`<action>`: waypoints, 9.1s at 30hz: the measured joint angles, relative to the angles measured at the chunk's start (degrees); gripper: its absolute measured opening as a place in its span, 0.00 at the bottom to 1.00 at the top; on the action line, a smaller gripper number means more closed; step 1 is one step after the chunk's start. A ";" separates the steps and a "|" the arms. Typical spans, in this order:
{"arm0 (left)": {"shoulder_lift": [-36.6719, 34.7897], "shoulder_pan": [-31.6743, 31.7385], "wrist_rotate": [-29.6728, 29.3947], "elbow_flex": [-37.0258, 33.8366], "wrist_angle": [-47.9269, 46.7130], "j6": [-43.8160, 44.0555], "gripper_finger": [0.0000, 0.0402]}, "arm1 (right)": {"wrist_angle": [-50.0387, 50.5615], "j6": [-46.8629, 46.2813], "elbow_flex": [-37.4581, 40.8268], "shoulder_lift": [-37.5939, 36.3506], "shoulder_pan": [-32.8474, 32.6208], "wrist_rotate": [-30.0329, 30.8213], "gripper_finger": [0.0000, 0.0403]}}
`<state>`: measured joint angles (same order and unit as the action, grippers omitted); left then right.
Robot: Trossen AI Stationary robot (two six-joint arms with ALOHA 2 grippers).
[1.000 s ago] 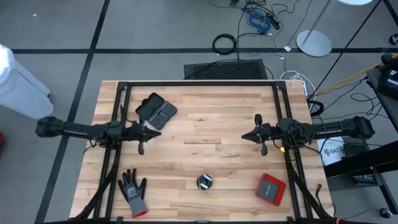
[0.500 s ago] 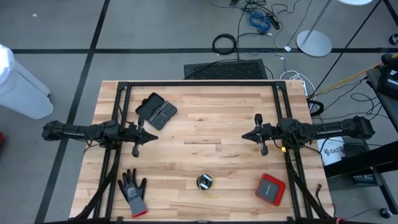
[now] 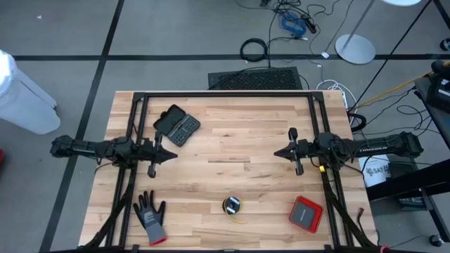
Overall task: Coil cords
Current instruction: Return to Home Position
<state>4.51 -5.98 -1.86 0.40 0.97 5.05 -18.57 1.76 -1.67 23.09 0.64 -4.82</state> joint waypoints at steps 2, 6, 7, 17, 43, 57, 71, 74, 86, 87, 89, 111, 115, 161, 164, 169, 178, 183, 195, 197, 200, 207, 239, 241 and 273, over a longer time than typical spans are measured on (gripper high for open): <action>-0.24 -0.85 -0.59 0.00 0.07 -0.95 0.00 | 0.49 -0.40 0.00 0.00 0.00 0.00 0.00; -2.36 -1.33 -3.15 0.49 -0.79 -2.40 0.00 | 1.10 -0.76 0.00 0.00 0.00 0.00 0.00; -3.17 -1.33 -3.24 0.89 -1.82 -2.42 0.00 | 1.25 -0.78 0.00 -0.01 0.00 0.00 0.00; -4.50 -1.00 -3.53 2.06 -4.89 -3.99 0.00 | -1.02 0.55 0.00 -0.67 0.00 -4.19 0.00; -3.37 -1.05 2.11 0.02 -0.31 -4.04 0.00 | -3.53 1.26 0.00 -3.28 0.00 -3.01 0.00; -3.37 -1.05 1.93 0.00 -0.20 -4.03 0.00 | 6.82 -1.08 0.00 -13.58 0.02 8.24 0.00; -3.37 -1.06 1.85 0.00 -0.15 -3.99 0.00 | 10.33 -0.54 0.00 -14.58 0.00 10.35 0.00; -3.37 -1.06 1.85 0.00 -0.15 -3.99 0.00 | 11.70 -1.37 0.02 -14.88 0.00 9.31 0.00; -3.37 -1.06 1.83 0.00 -0.13 -3.99 0.00 | 17.49 -1.71 0.07 -21.25 -1.98 9.57 0.00; -3.37 -1.06 1.83 0.00 -0.13 -3.99 0.00 | 18.14 -1.54 0.07 -21.98 -2.11 10.09 0.00; -3.37 -1.06 1.83 0.00 -0.12 -3.99 0.00 | 18.55 -1.10 0.04 -22.82 -2.38 10.77 0.00; -3.37 -1.07 1.83 0.00 -0.09 -3.99 0.00 | 18.45 -3.09 0.04 -22.93 -7.15 12.15 0.00; -3.37 -1.06 1.83 0.00 -0.09 -3.99 0.00 | 18.45 -4.08 0.07 -22.93 -7.15 12.02 0.00; -3.37 -1.06 1.85 0.00 -0.09 -3.99 0.00 | 18.42 -4.09 0.07 -22.91 -7.13 12.07 0.00; -3.37 -1.05 1.85 0.00 -0.09 -3.99 0.00 | 18.42 -4.09 0.07 -22.91 -7.13 12.07 0.00; -3.37 -1.07 1.85 0.00 -0.09 -3.99 0.00 | 18.42 -4.09 0.07 -22.91 -7.13 12.07 0.00; -3.36 -1.07 1.85 0.00 -0.09 -3.99 0.00 | 18.42 -4.09 0.07 -22.91 -7.13 12.07 0.00; -3.37 -1.06 1.85 0.00 -0.09 -3.99 0.00 | 18.42 -4.10 0.07 -22.91 -7.13 12.07 0.00; -3.35 -1.05 1.85 0.00 -0.09 -3.99 0.00 | 18.42 -4.10 0.07 -22.91 -7.13 12.07 0.00; -3.37 -1.05 1.85 0.00 -0.09 -3.99 0.00 | 18.42 -4.09 0.07 -22.91 -7.13 12.09 0.00; -3.37 -1.05 1.85 0.00 -0.09 -3.99 0.00 | 18.42 -4.09 0.07 -22.91 -7.13 12.09 0.00; -3.36 -1.05 1.85 0.00 -0.09 -3.99 0.00 | 18.42 -4.09 0.07 -22.91 -7.13 12.07 0.00; -3.34 -1.05 1.85 0.00 -0.09 -3.99 0.00 | 18.45 -4.09 0.07 -22.91 -7.13 12.09 0.00; -3.36 -1.05 1.85 0.00 -0.09 -3.99 0.00 | 18.42 -4.10 0.07 -22.91 -7.13 12.09 0.00; -3.34 -1.07 1.85 -0.02 -0.09 -3.99 0.00 | 18.42 -4.09 0.07 -22.91 -7.13 12.07 0.00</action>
<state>1.17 -7.05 -0.01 0.38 0.89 1.06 -0.14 -2.33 -1.60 0.19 -6.48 7.25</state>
